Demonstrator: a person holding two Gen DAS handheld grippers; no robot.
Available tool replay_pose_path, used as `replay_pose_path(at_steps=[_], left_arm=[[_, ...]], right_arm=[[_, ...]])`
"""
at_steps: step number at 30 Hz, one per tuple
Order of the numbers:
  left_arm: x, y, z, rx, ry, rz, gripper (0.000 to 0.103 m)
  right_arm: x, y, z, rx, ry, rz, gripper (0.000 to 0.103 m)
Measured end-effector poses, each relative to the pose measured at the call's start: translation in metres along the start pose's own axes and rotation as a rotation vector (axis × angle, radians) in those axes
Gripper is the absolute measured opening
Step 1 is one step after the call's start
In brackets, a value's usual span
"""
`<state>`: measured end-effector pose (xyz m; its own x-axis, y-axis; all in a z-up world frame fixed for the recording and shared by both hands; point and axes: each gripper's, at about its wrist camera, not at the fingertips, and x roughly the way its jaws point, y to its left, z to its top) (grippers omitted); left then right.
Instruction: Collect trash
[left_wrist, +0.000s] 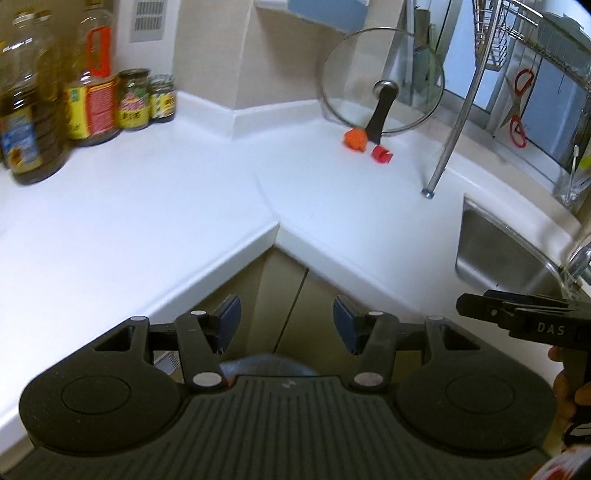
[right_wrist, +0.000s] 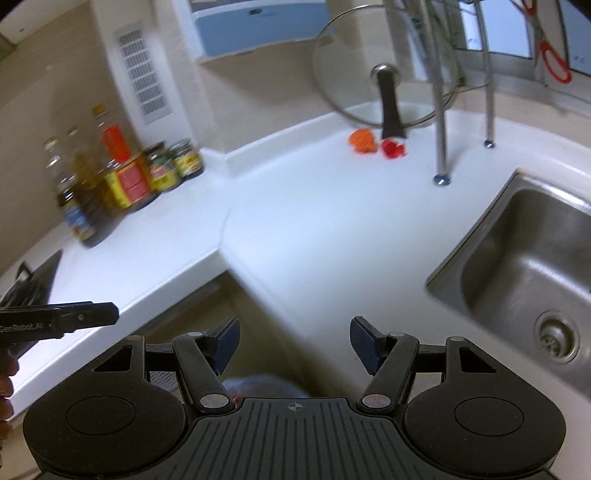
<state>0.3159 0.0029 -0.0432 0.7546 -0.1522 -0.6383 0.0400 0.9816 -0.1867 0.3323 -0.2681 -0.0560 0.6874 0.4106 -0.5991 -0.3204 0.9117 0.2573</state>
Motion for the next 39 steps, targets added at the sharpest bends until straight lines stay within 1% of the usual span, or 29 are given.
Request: replay_pose_path(at_steps=[4, 8, 13, 15, 19, 25, 34, 37, 39], left_arm=[[0.026, -0.013, 0.025, 0.031, -0.017, -0.005, 0.052], [0.055, -0.029, 0.054, 0.042, -0.037, -0.008, 0.052], [0.099, -0.048, 0.091, 0.054, -0.043, -0.011, 0.052], [0.118, -0.054, 0.104, 0.059, -0.041, -0.008, 0.052], [0.153, -0.062, 0.128, 0.07, -0.037, -0.006, 0.052], [0.2, -0.068, 0.157, 0.081, -0.028, -0.001, 0.052], [0.265, -0.075, 0.194, 0.096, -0.017, -0.001, 0.051], [0.285, -0.074, 0.204, 0.092, -0.012, -0.006, 0.05], [0.296, -0.075, 0.21, 0.094, -0.009, -0.01, 0.049]], right_arm=[[0.015, -0.013, 0.023, 0.007, -0.033, -0.046, 0.066], [0.039, -0.027, 0.052, -0.003, -0.071, -0.071, 0.066], [0.076, -0.041, 0.091, -0.02, -0.1, -0.101, 0.066], [0.089, -0.046, 0.103, -0.025, -0.111, -0.123, 0.066], [0.113, -0.06, 0.123, -0.015, -0.116, -0.131, 0.066], [0.147, -0.071, 0.146, -0.028, -0.143, -0.178, 0.066], [0.201, -0.082, 0.177, 0.004, -0.199, -0.279, 0.066], [0.22, -0.086, 0.184, 0.007, -0.203, -0.318, 0.066], [0.232, -0.092, 0.189, 0.022, -0.199, -0.327, 0.065]])
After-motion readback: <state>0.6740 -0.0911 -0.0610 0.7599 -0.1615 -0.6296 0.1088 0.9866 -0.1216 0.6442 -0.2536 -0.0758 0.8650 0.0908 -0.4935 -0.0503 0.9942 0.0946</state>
